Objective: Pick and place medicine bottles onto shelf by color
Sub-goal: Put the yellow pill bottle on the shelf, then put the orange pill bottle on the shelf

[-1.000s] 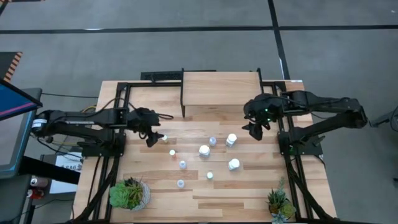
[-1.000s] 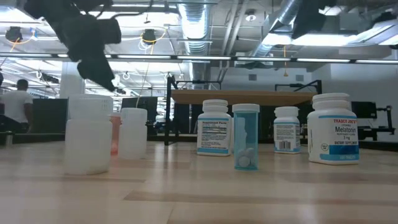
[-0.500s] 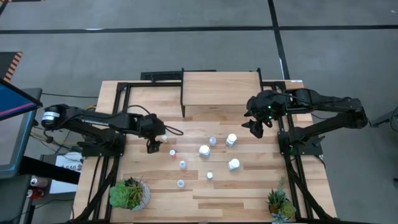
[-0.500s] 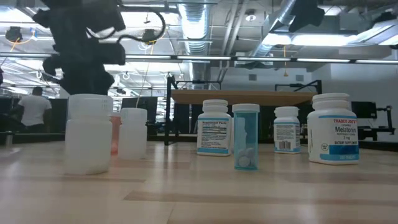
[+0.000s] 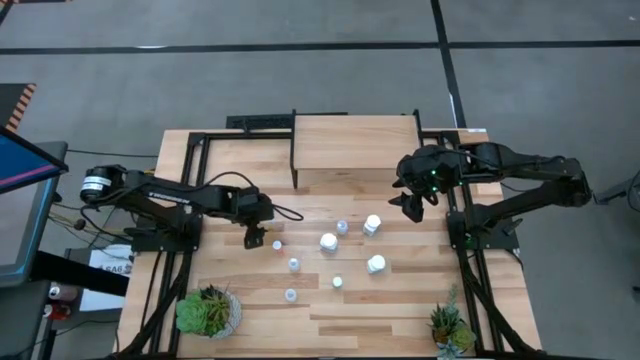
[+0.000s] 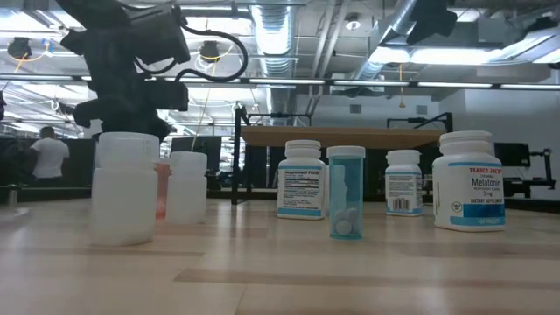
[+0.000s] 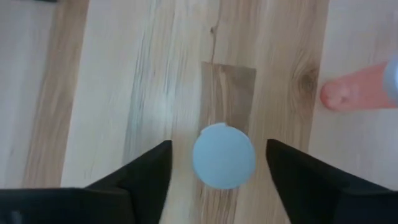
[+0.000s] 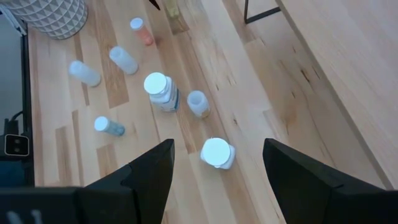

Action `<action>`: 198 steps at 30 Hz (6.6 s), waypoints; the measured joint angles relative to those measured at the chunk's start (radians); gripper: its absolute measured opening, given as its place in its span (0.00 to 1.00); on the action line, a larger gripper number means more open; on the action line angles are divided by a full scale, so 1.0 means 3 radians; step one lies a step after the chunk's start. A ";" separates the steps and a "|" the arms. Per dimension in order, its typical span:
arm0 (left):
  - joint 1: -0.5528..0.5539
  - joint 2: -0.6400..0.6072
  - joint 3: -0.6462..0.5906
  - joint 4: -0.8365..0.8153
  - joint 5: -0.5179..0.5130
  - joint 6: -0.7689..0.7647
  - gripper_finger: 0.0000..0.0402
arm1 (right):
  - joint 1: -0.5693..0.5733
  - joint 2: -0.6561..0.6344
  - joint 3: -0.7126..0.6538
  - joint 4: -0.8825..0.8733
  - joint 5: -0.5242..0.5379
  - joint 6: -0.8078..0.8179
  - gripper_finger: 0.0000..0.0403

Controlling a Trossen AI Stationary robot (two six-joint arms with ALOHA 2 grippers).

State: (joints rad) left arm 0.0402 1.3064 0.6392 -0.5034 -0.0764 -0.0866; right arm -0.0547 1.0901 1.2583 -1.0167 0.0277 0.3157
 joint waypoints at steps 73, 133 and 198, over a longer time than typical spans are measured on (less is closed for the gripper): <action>0.1848 0.2850 0.5521 -0.2567 0.0673 0.1711 0.40 | 0.0000 0.0010 -0.0003 0.0003 -0.0003 0.0345 0.67; -0.0376 0.0299 0.1229 -0.1820 0.0918 0.0387 0.56 | 0.0014 0.0010 -0.0004 -0.0055 -0.0003 0.0345 0.67; 0.0589 0.1026 0.3192 -0.1739 0.0621 0.1294 0.21 | 0.0013 0.0010 -0.0004 -0.0083 -0.0006 0.0345 0.67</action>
State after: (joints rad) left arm 0.2169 1.6141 1.5968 -1.0249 0.1098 0.3017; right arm -0.0509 1.0931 1.2572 -1.0415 0.0257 0.4191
